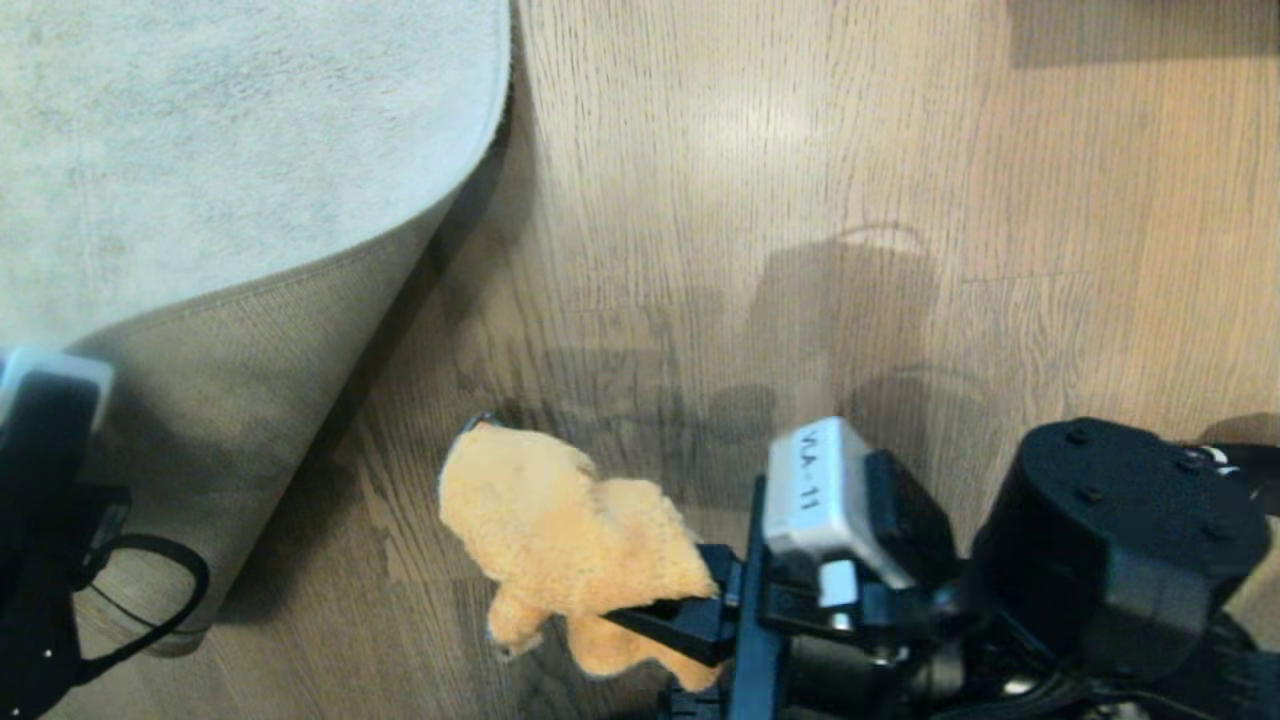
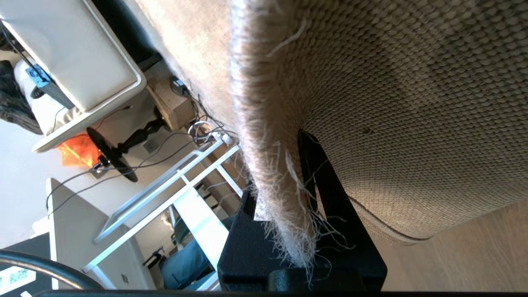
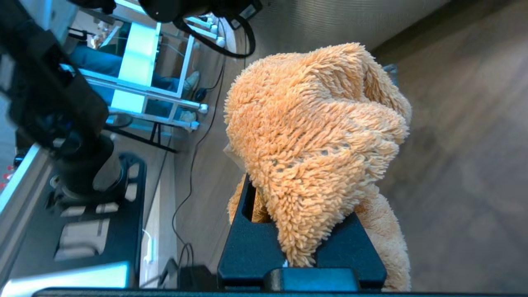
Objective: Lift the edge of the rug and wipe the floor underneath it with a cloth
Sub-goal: Wipe the floor under the carpet with a rag
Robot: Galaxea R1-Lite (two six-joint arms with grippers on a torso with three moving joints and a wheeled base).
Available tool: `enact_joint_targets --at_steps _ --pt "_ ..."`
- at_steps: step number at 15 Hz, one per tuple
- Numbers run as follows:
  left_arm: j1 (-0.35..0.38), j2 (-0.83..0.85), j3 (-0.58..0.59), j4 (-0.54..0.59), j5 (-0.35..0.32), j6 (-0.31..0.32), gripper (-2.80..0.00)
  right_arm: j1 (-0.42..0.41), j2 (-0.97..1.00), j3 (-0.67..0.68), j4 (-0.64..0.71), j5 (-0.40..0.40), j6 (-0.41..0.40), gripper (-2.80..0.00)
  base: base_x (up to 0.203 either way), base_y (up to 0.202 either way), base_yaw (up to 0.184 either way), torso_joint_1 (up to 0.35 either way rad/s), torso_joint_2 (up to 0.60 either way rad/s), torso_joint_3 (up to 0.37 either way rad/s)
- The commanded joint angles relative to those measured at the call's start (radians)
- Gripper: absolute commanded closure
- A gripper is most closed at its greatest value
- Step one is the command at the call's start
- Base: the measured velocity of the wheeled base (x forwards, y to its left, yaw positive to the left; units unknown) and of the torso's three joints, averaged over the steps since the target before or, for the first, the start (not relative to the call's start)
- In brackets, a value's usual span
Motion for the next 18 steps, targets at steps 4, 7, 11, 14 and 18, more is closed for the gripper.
enact_joint_targets --at_steps 4,7,11,14,18 --pt "0.000 0.018 -0.005 -0.006 0.007 0.002 0.00 0.148 0.260 -0.181 -0.009 -0.086 -0.004 0.00 0.000 0.000 0.000 0.000 0.00 0.000" --pt "0.000 0.022 -0.003 -0.008 0.008 -0.001 0.00 0.221 0.367 -0.283 -0.022 -0.151 -0.004 0.00 0.000 0.000 0.000 0.000 0.00 0.000" --pt "0.000 0.022 -0.001 -0.008 0.008 -0.004 0.00 0.243 0.457 -0.306 -0.079 -0.165 -0.004 0.00 0.000 0.000 0.000 0.000 0.00 0.000" --pt "0.000 0.031 -0.001 -0.009 0.008 -0.006 0.00 0.252 0.520 -0.318 -0.080 -0.258 -0.004 0.00 0.000 0.000 0.000 0.000 0.00 0.000" --pt "0.000 0.034 -0.001 -0.006 0.007 -0.006 0.00 0.298 0.597 -0.328 -0.084 -0.278 -0.001 0.00 0.000 0.000 0.000 0.000 0.00 0.000"
